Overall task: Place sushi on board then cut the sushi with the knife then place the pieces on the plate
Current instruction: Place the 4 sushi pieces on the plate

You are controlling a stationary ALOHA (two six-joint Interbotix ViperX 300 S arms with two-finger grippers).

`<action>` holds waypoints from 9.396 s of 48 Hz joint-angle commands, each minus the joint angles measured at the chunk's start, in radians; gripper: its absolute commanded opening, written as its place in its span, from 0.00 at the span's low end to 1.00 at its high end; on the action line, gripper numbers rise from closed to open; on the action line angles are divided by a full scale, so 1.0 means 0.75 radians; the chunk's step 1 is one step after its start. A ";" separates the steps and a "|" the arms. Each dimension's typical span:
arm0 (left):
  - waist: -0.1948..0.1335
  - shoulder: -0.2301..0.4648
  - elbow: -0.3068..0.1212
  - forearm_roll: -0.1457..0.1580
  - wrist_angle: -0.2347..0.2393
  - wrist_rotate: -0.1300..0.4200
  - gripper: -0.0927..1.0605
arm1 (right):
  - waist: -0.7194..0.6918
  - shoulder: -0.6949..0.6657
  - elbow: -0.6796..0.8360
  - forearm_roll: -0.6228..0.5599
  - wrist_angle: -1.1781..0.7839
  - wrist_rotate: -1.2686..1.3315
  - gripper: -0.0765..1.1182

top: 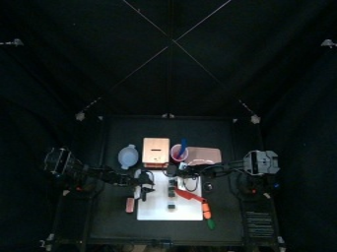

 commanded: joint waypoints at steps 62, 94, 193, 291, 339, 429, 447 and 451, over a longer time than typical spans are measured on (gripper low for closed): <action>0.010 -0.006 -0.012 -0.004 -0.002 0.000 0.73 | -0.262 -0.477 0.198 0.027 0.229 0.008 0.48; 0.020 -0.006 -0.014 -0.004 -0.002 -0.002 0.73 | -0.546 -0.462 0.372 -0.098 0.184 0.002 0.70; 0.029 -0.004 -0.006 -0.004 -0.002 -0.004 0.73 | 0.115 -0.008 -0.074 0.039 0.041 0.002 0.74; 0.037 0.002 -0.018 -0.020 0.000 -0.006 0.73 | -0.556 -0.814 0.663 0.049 0.143 0.006 0.80; 0.047 0.006 -0.027 -0.025 0.000 -0.004 0.73 | 0.252 -0.133 0.078 0.162 -0.125 0.002 0.80; 0.053 0.006 -0.018 -0.025 0.000 -0.006 0.73 | -0.487 -0.573 0.542 -0.002 0.065 0.002 0.55; 0.053 0.006 -0.016 -0.025 0.002 -0.006 0.73 | -0.487 -0.554 0.534 0.004 0.053 0.006 0.74; 0.053 0.008 -0.016 -0.025 0.000 -0.006 0.73 | -0.485 -0.569 0.530 0.010 0.053 0.006 0.75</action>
